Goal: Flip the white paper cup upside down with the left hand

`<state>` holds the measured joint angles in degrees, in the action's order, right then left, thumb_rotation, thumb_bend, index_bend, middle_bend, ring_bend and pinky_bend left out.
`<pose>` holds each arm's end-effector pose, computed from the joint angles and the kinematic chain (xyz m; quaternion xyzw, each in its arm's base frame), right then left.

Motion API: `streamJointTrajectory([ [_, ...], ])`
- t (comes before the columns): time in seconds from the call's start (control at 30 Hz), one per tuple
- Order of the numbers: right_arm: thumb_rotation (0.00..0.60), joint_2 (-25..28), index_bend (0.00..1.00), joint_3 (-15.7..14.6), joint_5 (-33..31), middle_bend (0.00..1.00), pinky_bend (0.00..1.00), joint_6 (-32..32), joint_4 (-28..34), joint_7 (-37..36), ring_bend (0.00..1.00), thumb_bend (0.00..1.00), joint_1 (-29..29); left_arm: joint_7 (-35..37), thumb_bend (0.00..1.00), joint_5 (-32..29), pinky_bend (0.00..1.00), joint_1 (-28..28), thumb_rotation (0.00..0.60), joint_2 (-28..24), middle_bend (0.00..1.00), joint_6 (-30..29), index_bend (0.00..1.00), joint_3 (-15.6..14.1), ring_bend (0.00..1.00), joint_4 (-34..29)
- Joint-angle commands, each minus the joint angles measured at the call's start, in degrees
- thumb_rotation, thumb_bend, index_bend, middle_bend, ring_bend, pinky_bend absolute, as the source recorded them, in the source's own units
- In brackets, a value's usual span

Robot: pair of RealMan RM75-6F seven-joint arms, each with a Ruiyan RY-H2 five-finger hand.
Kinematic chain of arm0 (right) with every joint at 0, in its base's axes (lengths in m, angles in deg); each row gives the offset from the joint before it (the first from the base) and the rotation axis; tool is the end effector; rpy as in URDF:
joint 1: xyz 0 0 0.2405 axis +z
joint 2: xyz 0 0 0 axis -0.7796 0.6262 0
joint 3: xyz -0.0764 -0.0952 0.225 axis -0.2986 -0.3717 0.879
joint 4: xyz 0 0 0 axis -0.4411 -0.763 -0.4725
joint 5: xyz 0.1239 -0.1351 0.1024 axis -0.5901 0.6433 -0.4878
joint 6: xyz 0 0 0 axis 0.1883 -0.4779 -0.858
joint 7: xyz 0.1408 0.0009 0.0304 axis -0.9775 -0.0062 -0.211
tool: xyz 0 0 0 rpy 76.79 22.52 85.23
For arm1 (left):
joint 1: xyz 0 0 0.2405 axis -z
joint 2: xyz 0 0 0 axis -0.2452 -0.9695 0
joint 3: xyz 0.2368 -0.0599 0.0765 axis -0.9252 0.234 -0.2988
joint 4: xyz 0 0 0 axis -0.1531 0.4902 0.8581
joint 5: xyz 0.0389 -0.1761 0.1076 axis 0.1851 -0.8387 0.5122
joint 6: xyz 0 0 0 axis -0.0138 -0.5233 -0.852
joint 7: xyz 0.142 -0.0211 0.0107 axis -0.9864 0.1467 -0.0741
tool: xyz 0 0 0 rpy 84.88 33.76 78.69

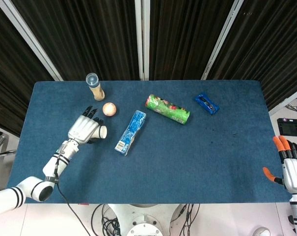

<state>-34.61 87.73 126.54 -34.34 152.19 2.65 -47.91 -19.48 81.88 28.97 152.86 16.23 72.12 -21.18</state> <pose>-0.3328 -0.1813 0.1714 0.5503 -0.4279 0.3703 0.6140 -0.1775 0.3711 0.0365 -0.7779 -0.2745 -0.3333 0.4565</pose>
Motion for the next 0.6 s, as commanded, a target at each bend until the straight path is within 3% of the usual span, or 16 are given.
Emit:
streamJointTrajectory([
  [0.03,0.6,-0.1,0.0,0.1,-0.3,0.0,0.0,-0.1,0.1,0.1,0.0,0.19,-0.1,21.6,0.21,3.7,0.06,-3.8,0.6,0.5,0.42,-3.8,0.42,1.4,0.09,0.8],
  [0.2,0.6,-0.5,0.0,-0.1,-0.1,0.0,0.0,0.2,0.0,0.6,0.0,0.19,0.1,38.1,0.2,8.4,0.07,-7.3,0.6,4.2,0.42,-10.2,0.43,0.5,0.09,7.0],
  [0.33,0.6,-0.9,0.0,0.1,-0.2,0.0,0.0,0.0,-0.1,1.1,0.0,0.19,0.2,53.1,0.22,10.7,0.09,-10.8,0.6,11.9,0.43,-17.5,0.44,0.0,0.1,18.3],
  [0.43,0.6,-1.0,0.0,0.2,0.0,0.0,0.0,-0.4,0.1,1.4,0.0,0.19,0.2,57.5,0.22,11.2,0.09,-12.4,0.6,17.4,0.43,-21.8,0.44,0.2,0.1,27.6],
  [0.6,0.6,-0.7,0.0,0.0,0.0,0.0,0.0,-0.5,0.7,1.9,0.0,0.19,0.1,61.8,0.22,10.7,0.03,-13.7,0.6,23.0,0.43,-24.2,0.44,0.6,0.1,37.6],
])
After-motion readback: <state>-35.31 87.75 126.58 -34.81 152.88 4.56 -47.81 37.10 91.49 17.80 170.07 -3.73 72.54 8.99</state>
